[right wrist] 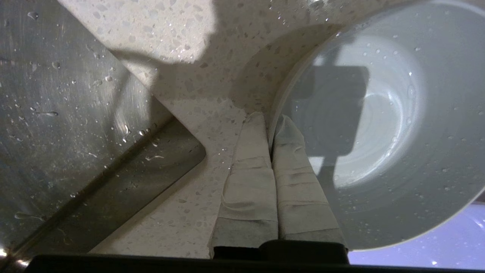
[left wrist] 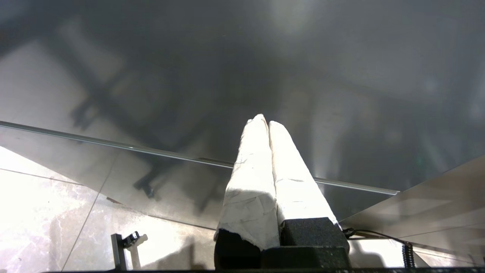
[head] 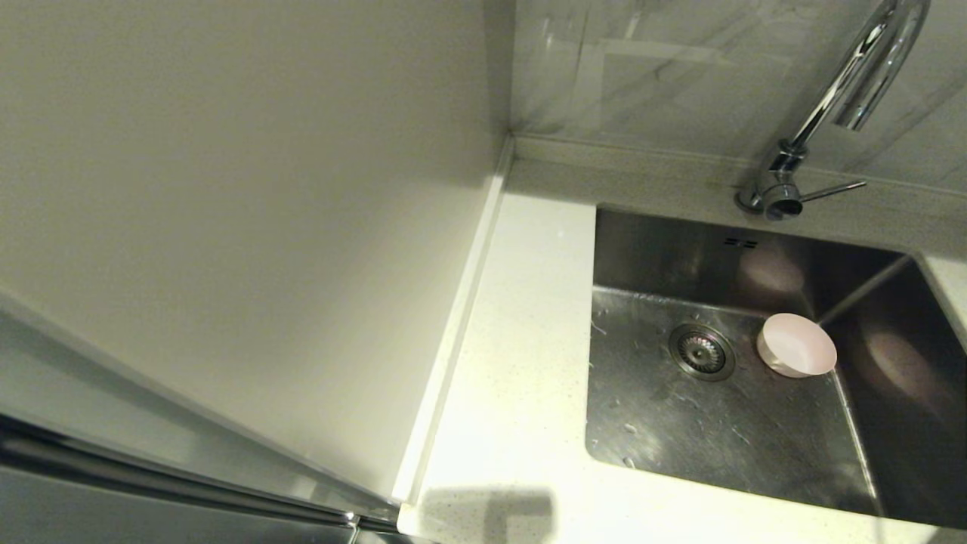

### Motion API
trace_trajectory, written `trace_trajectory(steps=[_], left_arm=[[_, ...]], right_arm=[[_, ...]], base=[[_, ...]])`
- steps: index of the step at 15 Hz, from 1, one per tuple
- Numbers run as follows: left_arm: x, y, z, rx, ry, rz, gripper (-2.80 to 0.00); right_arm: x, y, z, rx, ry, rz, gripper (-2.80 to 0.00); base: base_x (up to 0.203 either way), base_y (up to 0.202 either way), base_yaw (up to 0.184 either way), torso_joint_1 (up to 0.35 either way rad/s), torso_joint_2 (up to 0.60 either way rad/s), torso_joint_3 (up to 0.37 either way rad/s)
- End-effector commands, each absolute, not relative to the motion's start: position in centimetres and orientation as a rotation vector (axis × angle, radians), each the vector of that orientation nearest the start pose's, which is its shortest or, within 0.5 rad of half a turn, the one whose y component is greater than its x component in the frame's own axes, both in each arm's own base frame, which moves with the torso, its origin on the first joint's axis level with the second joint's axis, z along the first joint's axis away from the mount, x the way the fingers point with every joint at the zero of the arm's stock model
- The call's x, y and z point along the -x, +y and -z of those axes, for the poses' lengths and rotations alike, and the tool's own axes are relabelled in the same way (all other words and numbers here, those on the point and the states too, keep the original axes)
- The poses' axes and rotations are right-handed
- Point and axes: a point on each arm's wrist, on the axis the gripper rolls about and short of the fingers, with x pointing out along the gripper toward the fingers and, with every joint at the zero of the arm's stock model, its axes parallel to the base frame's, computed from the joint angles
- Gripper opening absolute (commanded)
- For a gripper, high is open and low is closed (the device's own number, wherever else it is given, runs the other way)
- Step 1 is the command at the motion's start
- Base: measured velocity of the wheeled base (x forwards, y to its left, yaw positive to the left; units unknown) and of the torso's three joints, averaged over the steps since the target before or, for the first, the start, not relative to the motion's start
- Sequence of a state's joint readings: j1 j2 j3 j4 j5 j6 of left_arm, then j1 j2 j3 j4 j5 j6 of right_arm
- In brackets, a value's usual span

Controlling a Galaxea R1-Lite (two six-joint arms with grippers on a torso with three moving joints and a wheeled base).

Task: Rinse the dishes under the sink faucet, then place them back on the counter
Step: Put a bowl into the sink

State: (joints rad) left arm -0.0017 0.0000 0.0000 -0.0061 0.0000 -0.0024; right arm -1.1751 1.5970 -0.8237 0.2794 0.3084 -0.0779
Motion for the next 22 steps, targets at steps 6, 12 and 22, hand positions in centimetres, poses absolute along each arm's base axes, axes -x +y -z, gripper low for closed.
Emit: trace_trajectory(steps=[6,12,22], left_arm=[[2.3,0.0,-7.6,0.002,-0.004,0.002,-2.8],[2.3,0.0,-7.5,0.003,-0.003,0.002,-2.8],[2.3,0.0,-7.5,0.003,-0.003,0.002,-2.8]], right_arm=[[-9.2,-20.2,-15.1,-0.555,0.781,0.733,-2.8],[-8.0,-14.4,-16.6,-0.078,0.699,0.363,-2.8],[-13.5,-10.9,-14.9,0.054,0.718,-0.11,-2.8]], base=[[0.0,0.0,0.0,0.0,0.0,0.0],[0.0,0.0,0.0,0.0,0.0,0.0],[0.0,0.0,0.0,0.0,0.0,0.0]])
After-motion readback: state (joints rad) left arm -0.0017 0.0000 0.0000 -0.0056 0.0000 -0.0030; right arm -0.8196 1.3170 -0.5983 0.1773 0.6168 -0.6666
